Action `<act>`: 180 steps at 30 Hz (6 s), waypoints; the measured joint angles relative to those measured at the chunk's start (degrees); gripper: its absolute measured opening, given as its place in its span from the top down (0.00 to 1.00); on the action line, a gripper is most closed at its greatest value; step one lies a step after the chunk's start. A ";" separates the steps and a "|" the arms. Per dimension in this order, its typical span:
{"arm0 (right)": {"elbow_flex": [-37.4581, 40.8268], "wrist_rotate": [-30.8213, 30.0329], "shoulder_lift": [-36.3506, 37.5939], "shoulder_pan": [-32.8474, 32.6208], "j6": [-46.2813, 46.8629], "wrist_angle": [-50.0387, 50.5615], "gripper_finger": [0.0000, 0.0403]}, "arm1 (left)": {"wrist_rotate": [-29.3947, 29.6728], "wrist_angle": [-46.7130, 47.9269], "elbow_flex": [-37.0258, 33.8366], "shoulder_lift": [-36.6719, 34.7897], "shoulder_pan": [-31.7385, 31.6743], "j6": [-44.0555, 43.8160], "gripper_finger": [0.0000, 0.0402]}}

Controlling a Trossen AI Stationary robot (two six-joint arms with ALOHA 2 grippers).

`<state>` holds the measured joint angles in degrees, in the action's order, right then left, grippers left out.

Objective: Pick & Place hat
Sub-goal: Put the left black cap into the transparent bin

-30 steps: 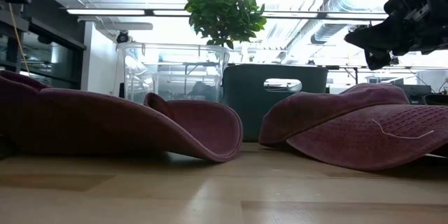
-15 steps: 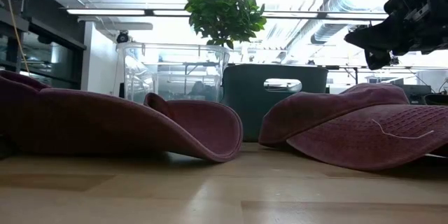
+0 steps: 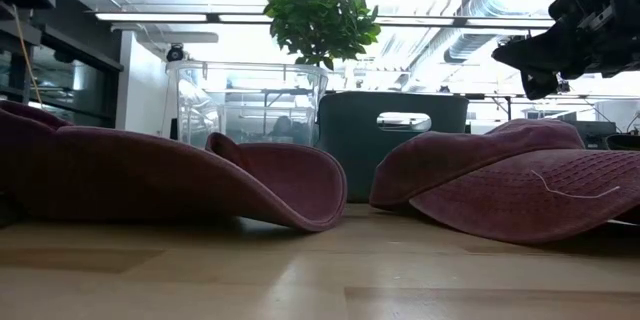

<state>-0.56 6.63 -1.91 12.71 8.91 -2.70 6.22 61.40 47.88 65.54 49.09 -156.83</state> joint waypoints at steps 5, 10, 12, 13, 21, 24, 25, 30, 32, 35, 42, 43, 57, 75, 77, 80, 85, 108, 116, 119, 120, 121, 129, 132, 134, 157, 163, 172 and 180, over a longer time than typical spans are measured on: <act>0.00 0.00 0.00 -0.02 0.00 -0.02 1.00 | 1.05 -1.17 0.01 1.51 -0.81 -0.41 0.29; 0.00 -0.01 0.02 -0.02 0.00 0.01 1.00 | -1.26 -3.59 0.00 4.77 -3.11 0.67 0.29; 0.00 -0.02 0.00 0.00 0.00 0.02 1.00 | -1.17 -3.96 0.00 5.42 -3.00 0.94 0.29; 0.00 -0.02 0.02 0.00 0.00 0.02 1.00 | -0.94 -4.30 0.00 5.69 -3.00 0.96 0.29; 0.00 -0.02 0.00 -0.02 0.00 0.04 1.00 | -1.49 -5.36 0.01 7.60 -3.88 0.63 0.29; 0.00 -0.02 0.00 -0.02 0.00 0.04 1.00 | -1.40 -7.16 -0.91 7.48 -3.88 0.67 0.29; 0.00 -0.02 0.01 -0.02 -0.01 0.03 1.00 | -1.39 -8.28 -1.61 7.51 -3.89 0.62 0.29; 0.00 -0.02 0.00 0.00 0.00 0.02 1.00 | -1.40 -13.52 -5.58 7.54 -4.63 0.32 0.29; 0.00 -0.01 0.00 -0.02 0.00 0.00 1.00 | -1.45 -14.43 -6.74 7.52 -4.96 0.29 0.29; -0.01 -0.02 0.00 -0.01 -0.01 0.02 1.00 | -2.22 -15.05 -8.50 7.52 -5.69 0.26 0.29; -0.02 -0.01 0.00 0.00 0.00 0.02 1.00 | -3.11 -19.67 -11.68 7.50 -5.69 0.36 0.29; -0.02 -0.01 0.01 -0.01 0.00 0.00 1.00 | -3.07 -20.04 -12.04 7.50 -5.69 0.34 0.29; -0.02 0.00 0.00 0.00 -0.01 0.00 1.00 | -2.88 -19.69 -13.07 7.50 -5.69 0.50 0.67; -0.02 0.00 0.00 0.00 0.00 -0.02 1.00 | -2.80 -20.74 -13.05 7.32 -5.58 4.33 1.00; -0.02 0.00 0.00 0.00 0.00 -0.02 1.00 | -2.89 -20.90 -13.03 7.32 -5.58 4.86 1.00; -0.02 0.01 0.01 0.00 0.00 -0.03 1.00 | -3.48 -20.98 -13.00 6.80 -5.55 5.09 1.00; -0.02 0.00 0.02 -0.01 0.00 -0.02 1.00 | -2.66 -20.46 -12.98 3.84 -5.45 5.70 1.00; -0.02 0.00 0.02 0.00 0.00 -0.02 1.00 | -3.11 -15.58 -12.89 -9.04 -4.65 11.09 1.00; -0.02 0.00 0.00 -0.02 -0.01 -0.02 1.00 | 0.20 0.53 -3.64 -9.57 -1.00 10.00 1.00; -0.02 0.00 0.00 -0.01 0.00 -0.02 1.00 | 4.34 5.60 0.69 -9.57 0.69 10.23 1.00; -0.02 0.00 0.00 0.00 -0.02 -0.02 1.00 | 6.03 6.97 2.03 -9.57 1.25 10.48 1.00; -0.02 0.00 0.02 -0.01 0.00 -0.02 1.00 | 7.76 8.13 3.42 -9.57 1.75 11.04 1.00; -0.02 0.00 0.00 -0.02 0.00 -0.02 1.00 | 17.59 14.93 11.49 -9.57 3.10 16.04 1.00; -0.02 0.00 0.01 -0.01 -0.01 -0.02 1.00 | 19.29 17.00 13.57 -9.55 3.07 18.08 1.00; -0.02 0.00 0.01 -0.01 0.00 -0.02 1.00 | 20.09 17.82 14.54 -9.55 3.07 19.54 1.00; -0.02 0.00 0.02 -0.02 0.00 -0.02 1.00 | 45.99 19.66 23.80 -9.40 3.03 31.09 1.00; -0.02 0.00 0.02 -0.01 -0.01 -0.02 1.00 | 50.92 19.37 23.80 -9.40 2.55 30.57 1.00; -0.02 0.00 0.02 -0.01 -0.01 -0.02 1.00 | 46.81 12.61 23.78 -8.99 -10.67 37.89 1.00; -0.02 0.00 0.01 -0.01 0.00 -0.02 1.00 | 39.91 -0.74 23.78 -5.52 -25.03 56.07 1.00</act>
<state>-0.58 6.63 -1.90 12.70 8.91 -2.72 46.14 60.66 71.66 60.02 24.06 -100.75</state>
